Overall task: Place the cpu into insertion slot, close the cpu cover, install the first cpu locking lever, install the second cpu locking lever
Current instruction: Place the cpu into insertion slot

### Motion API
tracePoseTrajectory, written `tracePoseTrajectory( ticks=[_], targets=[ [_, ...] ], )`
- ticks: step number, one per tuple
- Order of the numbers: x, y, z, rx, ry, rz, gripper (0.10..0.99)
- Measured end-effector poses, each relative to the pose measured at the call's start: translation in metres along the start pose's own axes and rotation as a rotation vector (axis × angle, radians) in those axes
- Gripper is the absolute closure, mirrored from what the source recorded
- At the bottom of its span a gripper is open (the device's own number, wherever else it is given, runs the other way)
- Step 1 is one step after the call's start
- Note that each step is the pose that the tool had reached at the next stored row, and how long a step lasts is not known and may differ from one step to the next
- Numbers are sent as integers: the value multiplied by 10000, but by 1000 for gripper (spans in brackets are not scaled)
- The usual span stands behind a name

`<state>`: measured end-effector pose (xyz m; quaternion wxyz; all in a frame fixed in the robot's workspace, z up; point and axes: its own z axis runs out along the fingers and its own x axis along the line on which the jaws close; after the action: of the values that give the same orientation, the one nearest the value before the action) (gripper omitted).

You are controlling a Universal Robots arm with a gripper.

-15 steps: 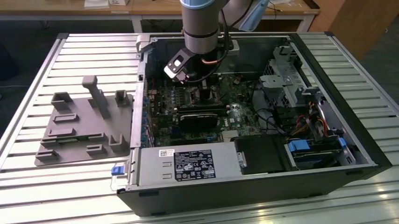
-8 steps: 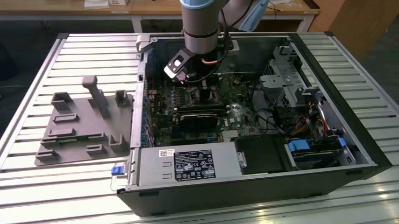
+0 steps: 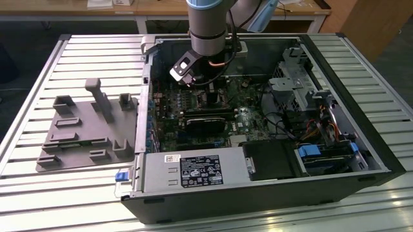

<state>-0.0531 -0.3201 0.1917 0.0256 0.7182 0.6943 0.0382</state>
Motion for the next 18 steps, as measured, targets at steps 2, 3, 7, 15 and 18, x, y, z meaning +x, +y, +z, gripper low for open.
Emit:
tracePoseTrajectory(
  ticks=[2, 3, 7, 15, 18],
  targets=[
    [0, 0, 1, -1, 0, 0, 549],
    [0, 0, 1, 0, 0, 0, 549],
    [2, 1, 6, -6, 10, 1, 537],
    [0, 2, -18, -1, 1, 0, 475],
    [1, 6, -70, -1, 1, 0, 475]
  ],
)
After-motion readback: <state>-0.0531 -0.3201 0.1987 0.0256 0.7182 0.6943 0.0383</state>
